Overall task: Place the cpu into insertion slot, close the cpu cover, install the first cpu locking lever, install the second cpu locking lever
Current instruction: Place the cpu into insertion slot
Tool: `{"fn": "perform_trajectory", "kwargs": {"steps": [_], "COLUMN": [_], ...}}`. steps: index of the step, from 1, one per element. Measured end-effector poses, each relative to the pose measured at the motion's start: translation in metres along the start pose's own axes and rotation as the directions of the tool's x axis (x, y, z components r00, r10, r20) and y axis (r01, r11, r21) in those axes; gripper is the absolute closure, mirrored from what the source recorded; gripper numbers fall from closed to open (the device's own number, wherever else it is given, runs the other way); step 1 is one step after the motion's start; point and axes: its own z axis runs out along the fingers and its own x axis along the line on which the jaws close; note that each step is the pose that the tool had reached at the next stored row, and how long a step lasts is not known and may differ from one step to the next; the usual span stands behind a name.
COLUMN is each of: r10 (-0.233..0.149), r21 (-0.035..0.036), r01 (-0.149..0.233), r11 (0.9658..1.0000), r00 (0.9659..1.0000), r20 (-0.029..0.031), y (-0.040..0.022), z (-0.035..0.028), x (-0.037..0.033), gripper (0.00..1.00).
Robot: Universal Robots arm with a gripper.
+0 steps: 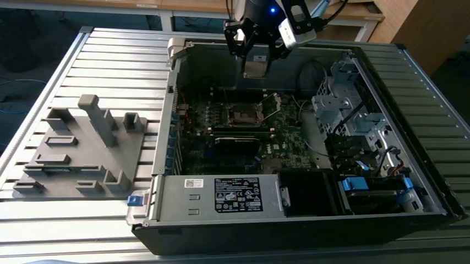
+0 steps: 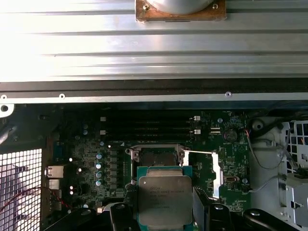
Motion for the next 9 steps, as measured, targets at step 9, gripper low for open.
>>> {"fn": "perform_trajectory", "kwargs": {"steps": [9], "r10": [0.000], "r21": [0.0000], "r01": [0.000], "r11": [1.0000], "r00": [1.0000], "r20": [0.0000], "y": [-0.0003], "z": [0.0029], "x": [-0.0001], "gripper": [0.46]}}
